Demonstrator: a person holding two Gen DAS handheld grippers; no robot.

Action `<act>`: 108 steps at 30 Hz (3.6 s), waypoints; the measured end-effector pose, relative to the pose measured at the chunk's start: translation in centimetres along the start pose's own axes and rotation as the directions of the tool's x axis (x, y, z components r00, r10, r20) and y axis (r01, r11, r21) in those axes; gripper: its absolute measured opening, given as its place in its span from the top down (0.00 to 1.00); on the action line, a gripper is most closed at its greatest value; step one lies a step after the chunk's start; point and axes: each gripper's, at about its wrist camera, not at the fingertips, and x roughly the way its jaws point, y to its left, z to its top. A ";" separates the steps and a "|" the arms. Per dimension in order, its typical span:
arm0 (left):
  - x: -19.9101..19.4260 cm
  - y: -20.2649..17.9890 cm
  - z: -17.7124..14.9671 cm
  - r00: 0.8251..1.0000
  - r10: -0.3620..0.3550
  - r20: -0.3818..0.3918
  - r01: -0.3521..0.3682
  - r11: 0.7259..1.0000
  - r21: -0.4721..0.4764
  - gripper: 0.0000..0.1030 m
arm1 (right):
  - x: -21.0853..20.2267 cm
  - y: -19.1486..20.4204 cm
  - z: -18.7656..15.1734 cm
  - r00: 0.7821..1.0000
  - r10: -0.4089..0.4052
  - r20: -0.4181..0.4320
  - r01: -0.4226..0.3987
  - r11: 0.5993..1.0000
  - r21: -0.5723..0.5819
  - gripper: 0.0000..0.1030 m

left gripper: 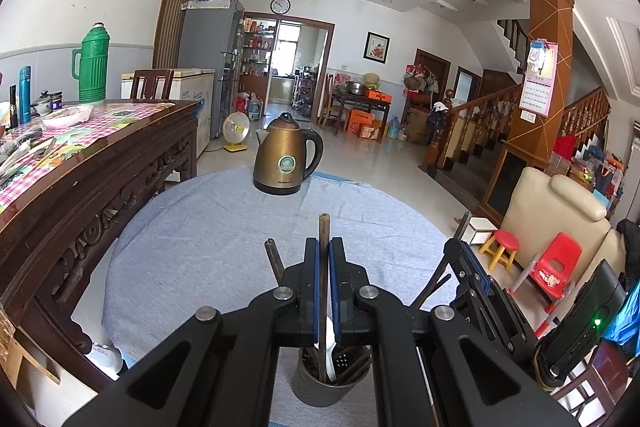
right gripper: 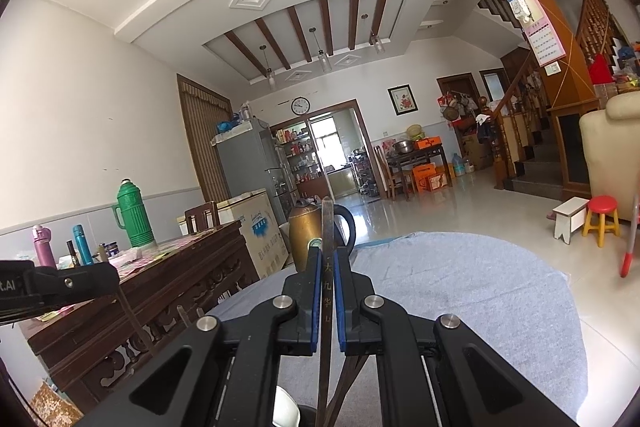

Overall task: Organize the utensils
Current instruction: 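Lower both chopsticks into the dark grey cup among the utensils, then open both tools and pull them back from the cup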

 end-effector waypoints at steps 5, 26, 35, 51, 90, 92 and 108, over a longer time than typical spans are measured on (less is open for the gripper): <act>0.1 -0.2 -0.1 1.000 -0.014 -0.012 0.014 1.000 -0.008 0.95 | -0.2 0.3 -0.3 1.000 0.017 -0.014 -0.017 1.000 -0.001 0.93; -0.4 -0.7 -0.5 0.998 -0.036 -0.041 0.036 0.999 -0.002 0.95 | -1.4 0.5 -0.9 0.991 0.106 -0.085 -0.109 0.994 -0.030 0.93; -0.4 -0.7 -0.9 0.998 -0.043 -0.053 0.043 0.999 -0.007 0.95 | -1.5 0.2 -1.6 0.985 0.125 -0.121 -0.130 0.991 -0.033 0.93; 0.1 -0.5 -1.7 0.994 -0.062 -0.086 0.062 0.998 -0.006 0.95 | -0.7 0.2 -2.6 0.969 0.162 -0.185 -0.170 0.985 -0.030 0.92; 1.7 -0.4 -2.9 0.983 -0.066 -0.169 0.062 0.998 -0.028 0.95 | 1.7 -0.8 -4.0 0.940 0.191 -0.283 -0.180 0.981 0.067 0.90; 1.6 -0.4 -2.9 0.984 -0.061 -0.169 0.058 0.998 -0.024 0.95 | 1.7 -1.0 -4.1 0.937 0.203 -0.286 -0.185 0.979 0.086 0.90; 0.4 -0.6 -2.4 0.991 0.038 -0.125 -0.033 0.999 0.035 0.46 | 0.3 -2.2 -2.4 0.952 0.180 -0.246 -0.160 0.982 0.102 0.55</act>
